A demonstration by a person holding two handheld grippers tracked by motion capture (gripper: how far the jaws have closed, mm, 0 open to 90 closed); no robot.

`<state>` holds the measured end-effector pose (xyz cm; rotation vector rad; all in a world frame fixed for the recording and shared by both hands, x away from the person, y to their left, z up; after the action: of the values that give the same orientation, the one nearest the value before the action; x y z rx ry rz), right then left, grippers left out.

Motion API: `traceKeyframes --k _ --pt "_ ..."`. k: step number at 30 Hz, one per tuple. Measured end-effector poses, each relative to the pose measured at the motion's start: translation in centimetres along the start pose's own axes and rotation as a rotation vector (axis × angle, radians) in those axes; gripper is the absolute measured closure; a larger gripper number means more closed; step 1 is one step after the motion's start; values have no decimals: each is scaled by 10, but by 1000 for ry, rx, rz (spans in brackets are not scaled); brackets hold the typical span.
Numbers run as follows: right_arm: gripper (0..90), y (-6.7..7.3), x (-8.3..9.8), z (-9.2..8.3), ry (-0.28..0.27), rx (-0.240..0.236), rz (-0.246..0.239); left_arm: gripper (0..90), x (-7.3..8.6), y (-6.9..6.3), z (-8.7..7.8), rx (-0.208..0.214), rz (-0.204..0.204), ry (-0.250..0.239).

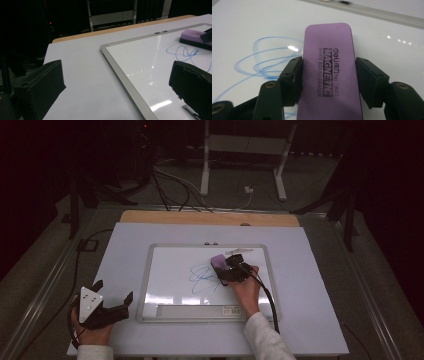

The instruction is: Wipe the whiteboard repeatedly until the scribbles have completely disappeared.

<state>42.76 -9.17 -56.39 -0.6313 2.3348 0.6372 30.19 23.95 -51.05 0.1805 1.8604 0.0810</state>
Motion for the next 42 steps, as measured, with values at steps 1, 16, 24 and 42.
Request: traceKeyframes --k 1,16,24,42 --pt "411 7 1 2 3 -15 -17 7 0 0 0 0 0 -2" --pt "411 0 2 -2 0 20 5 7 0 1 0 -1 0 0" --pt "412 40 9 8 12 -49 -90 7 0 1 -1 -4 0 0" --pt "412 44 9 8 16 -40 -110 7 0 1 -1 -5 0 0"
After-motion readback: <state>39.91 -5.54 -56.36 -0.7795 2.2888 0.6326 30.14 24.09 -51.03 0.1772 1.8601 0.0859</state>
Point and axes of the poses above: each handheld gripper's, and its own axes: z roughly forward along the jaws, x roughly out of its underside, y roughly to its left, the point moved 9 cm from there along z, roughly forward along the jaws, and after that the axes turned 14 degrees about -x, right-handed, at the moved point
